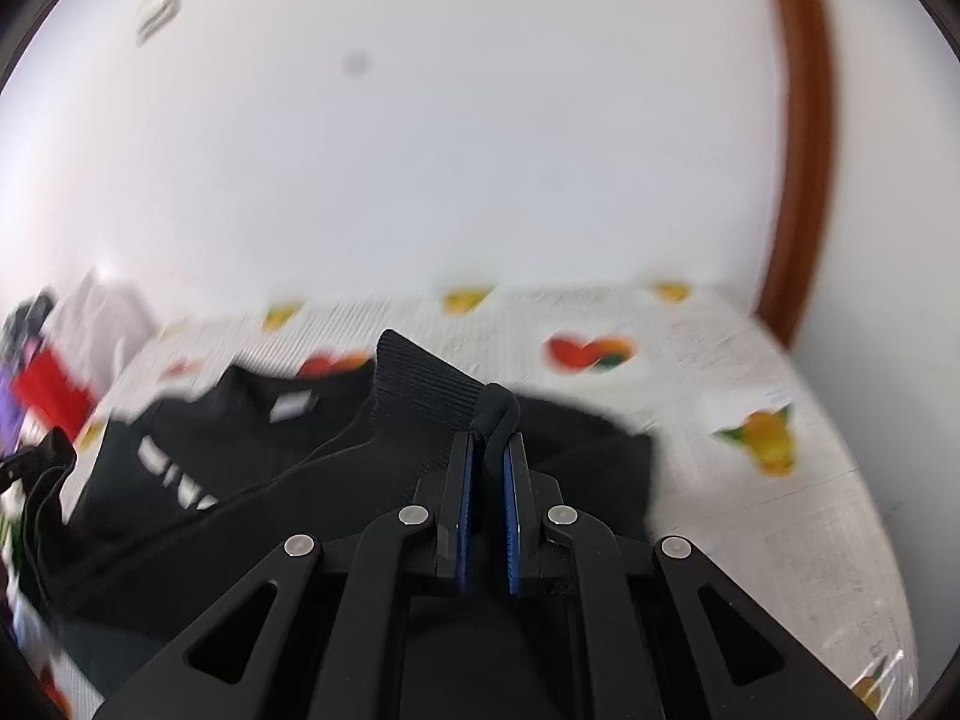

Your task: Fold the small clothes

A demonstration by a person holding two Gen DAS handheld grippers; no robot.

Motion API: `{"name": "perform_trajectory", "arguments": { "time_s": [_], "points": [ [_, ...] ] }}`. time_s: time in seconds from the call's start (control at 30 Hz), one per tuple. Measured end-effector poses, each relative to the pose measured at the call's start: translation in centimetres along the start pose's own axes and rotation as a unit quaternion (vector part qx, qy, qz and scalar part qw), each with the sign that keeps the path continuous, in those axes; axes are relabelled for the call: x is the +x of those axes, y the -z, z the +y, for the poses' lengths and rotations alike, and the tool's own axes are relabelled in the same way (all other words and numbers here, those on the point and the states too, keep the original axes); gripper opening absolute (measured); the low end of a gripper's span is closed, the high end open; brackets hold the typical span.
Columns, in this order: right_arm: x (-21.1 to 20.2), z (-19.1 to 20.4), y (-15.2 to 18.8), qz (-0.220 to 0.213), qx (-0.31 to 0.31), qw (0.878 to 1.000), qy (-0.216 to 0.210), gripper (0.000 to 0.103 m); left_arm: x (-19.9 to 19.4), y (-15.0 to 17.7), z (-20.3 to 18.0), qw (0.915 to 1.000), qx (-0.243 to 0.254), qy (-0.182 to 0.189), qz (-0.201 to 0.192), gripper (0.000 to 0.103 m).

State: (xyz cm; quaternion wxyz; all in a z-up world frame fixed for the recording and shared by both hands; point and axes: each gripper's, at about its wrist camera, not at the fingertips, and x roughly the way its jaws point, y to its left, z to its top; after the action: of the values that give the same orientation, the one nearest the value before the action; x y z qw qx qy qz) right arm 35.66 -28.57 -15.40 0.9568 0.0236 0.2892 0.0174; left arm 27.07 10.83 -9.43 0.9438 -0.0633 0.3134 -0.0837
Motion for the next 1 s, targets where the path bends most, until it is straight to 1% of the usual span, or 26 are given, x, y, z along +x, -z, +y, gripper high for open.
{"name": "perform_trajectory", "arguments": {
  "time_s": [0.07, 0.13, 0.2, 0.23, 0.3, 0.37, 0.4, 0.43, 0.47, 0.5, 0.53, 0.6, 0.63, 0.67, 0.7, 0.77, 0.8, 0.83, 0.9, 0.97, 1.0],
  "points": [
    [0.4, -1.1, -0.4, -0.003, 0.027, 0.999, 0.020, 0.009, 1.4, -0.7, 0.6, 0.9993, -0.017, -0.035, 0.000, 0.012],
    [1.6, -1.8, -0.2, 0.017, 0.043, 0.998, 0.033, 0.009, 3.0, -1.1, 1.1, 0.9977, -0.026, -0.062, 0.005, 0.012],
    [2.8, -1.9, 0.1, 0.035, 0.042, 0.998, 0.042, 0.009, 4.5, -0.9, 1.7, 0.9966, -0.037, -0.069, 0.025, 0.012],
    [3.6, -1.8, 0.4, 0.049, 0.039, 0.997, 0.047, 0.009, 5.6, -0.7, 1.7, 0.9952, -0.042, -0.080, 0.038, 0.012],
    [4.6, -1.4, 0.7, 0.070, 0.029, 0.995, 0.059, 0.012, 6.6, -0.2, 1.9, 0.9938, -0.041, -0.088, 0.054, 0.012],
    [5.0, -1.1, 0.8, 0.080, 0.014, 0.994, 0.068, 0.018, 7.3, 0.2, 2.3, 0.9929, -0.044, -0.085, 0.070, 0.014],
    [5.2, -1.1, 0.7, 0.084, 0.010, 0.994, 0.069, 0.021, 7.4, 0.3, 2.6, 0.9929, -0.048, -0.080, 0.073, 0.021],
    [5.4, -1.1, 0.7, 0.089, 0.005, 0.993, 0.071, 0.030, 7.6, 0.4, 3.0, 0.9932, -0.054, -0.070, 0.076, 0.024],
    [5.8, -1.0, 0.7, 0.097, 0.002, 0.993, 0.073, 0.040, 7.8, 0.3, 3.2, 0.9934, -0.056, -0.064, 0.077, 0.032],
    [6.1, -1.0, 0.7, 0.103, -0.001, 0.992, 0.075, 0.042, 8.1, 0.2, 3.3, 0.9933, -0.056, -0.062, 0.079, 0.037],
    [6.8, -0.9, 0.8, 0.113, -0.007, 0.991, 0.076, 0.043, 8.4, 0.2, 3.2, 0.9931, -0.053, -0.062, 0.084, 0.037],
    [8.0, -0.8, 1.1, 0.132, -0.014, 0.988, 0.073, 0.043, 9.0, 0.3, 2.9, 0.9927, -0.048, -0.057, 0.095, 0.036],
    [8.5, -0.7, 1.3, 0.143, -0.018, 0.987, 0.072, 0.036, 9.3, 0.3, 2.5, 0.9928, -0.042, -0.060, 0.095, 0.031],
    [9.0, -0.4, 1.5, 0.152, -0.025, 0.986, 0.066, 0.014, 9.2, 0.2, 2.2, 0.9931, -0.033, -0.074, 0.085, 0.013],
    [9.0, -0.2, 1.5, 0.151, -0.031, 0.986, 0.061, 0.011, 8.9, 0.2, 1.9, 0.9938, -0.024, -0.082, 0.072, 0.013],
    [7.6, 0.0, 1.1, 0.106, -0.038, 0.992, 0.052, 0.010, 7.9, 0.0, 2.0, 0.9959, -0.030, -0.073, 0.044, 0.013],
    [6.7, -0.5, 0.8, 0.081, -0.028, 0.995, 0.040, 0.010, 7.6, 0.0, 2.2, 0.9962, -0.037, -0.070, 0.036, 0.013],
    [5.8, -1.3, 0.6, 0.060, -0.005, 0.998, 0.023, 0.010, 7.7, 0.0, 2.6, 0.9961, -0.045, -0.066, 0.037, 0.013],
    [6.0, -2.1, 0.4, 0.063, 0.020, 0.998, 0.018, 0.011, 8.4, 0.2, 3.0, 0.9950, -0.054, -0.064, 0.054, 0.013],
    [7.3, -2.2, 0.8, 0.094, 0.021, 0.995, 0.030, 0.014, 9.3, 0.5, 3.3, 0.9928, -0.060, -0.071, 0.076, 0.014],
    [7.9, -2.1, 1.0, 0.111, 0.018, 0.993, 0.039, 0.015, 9.5, 0.6, 3.4, 0.9919, -0.060, -0.076, 0.082, 0.018]
  ]
}}
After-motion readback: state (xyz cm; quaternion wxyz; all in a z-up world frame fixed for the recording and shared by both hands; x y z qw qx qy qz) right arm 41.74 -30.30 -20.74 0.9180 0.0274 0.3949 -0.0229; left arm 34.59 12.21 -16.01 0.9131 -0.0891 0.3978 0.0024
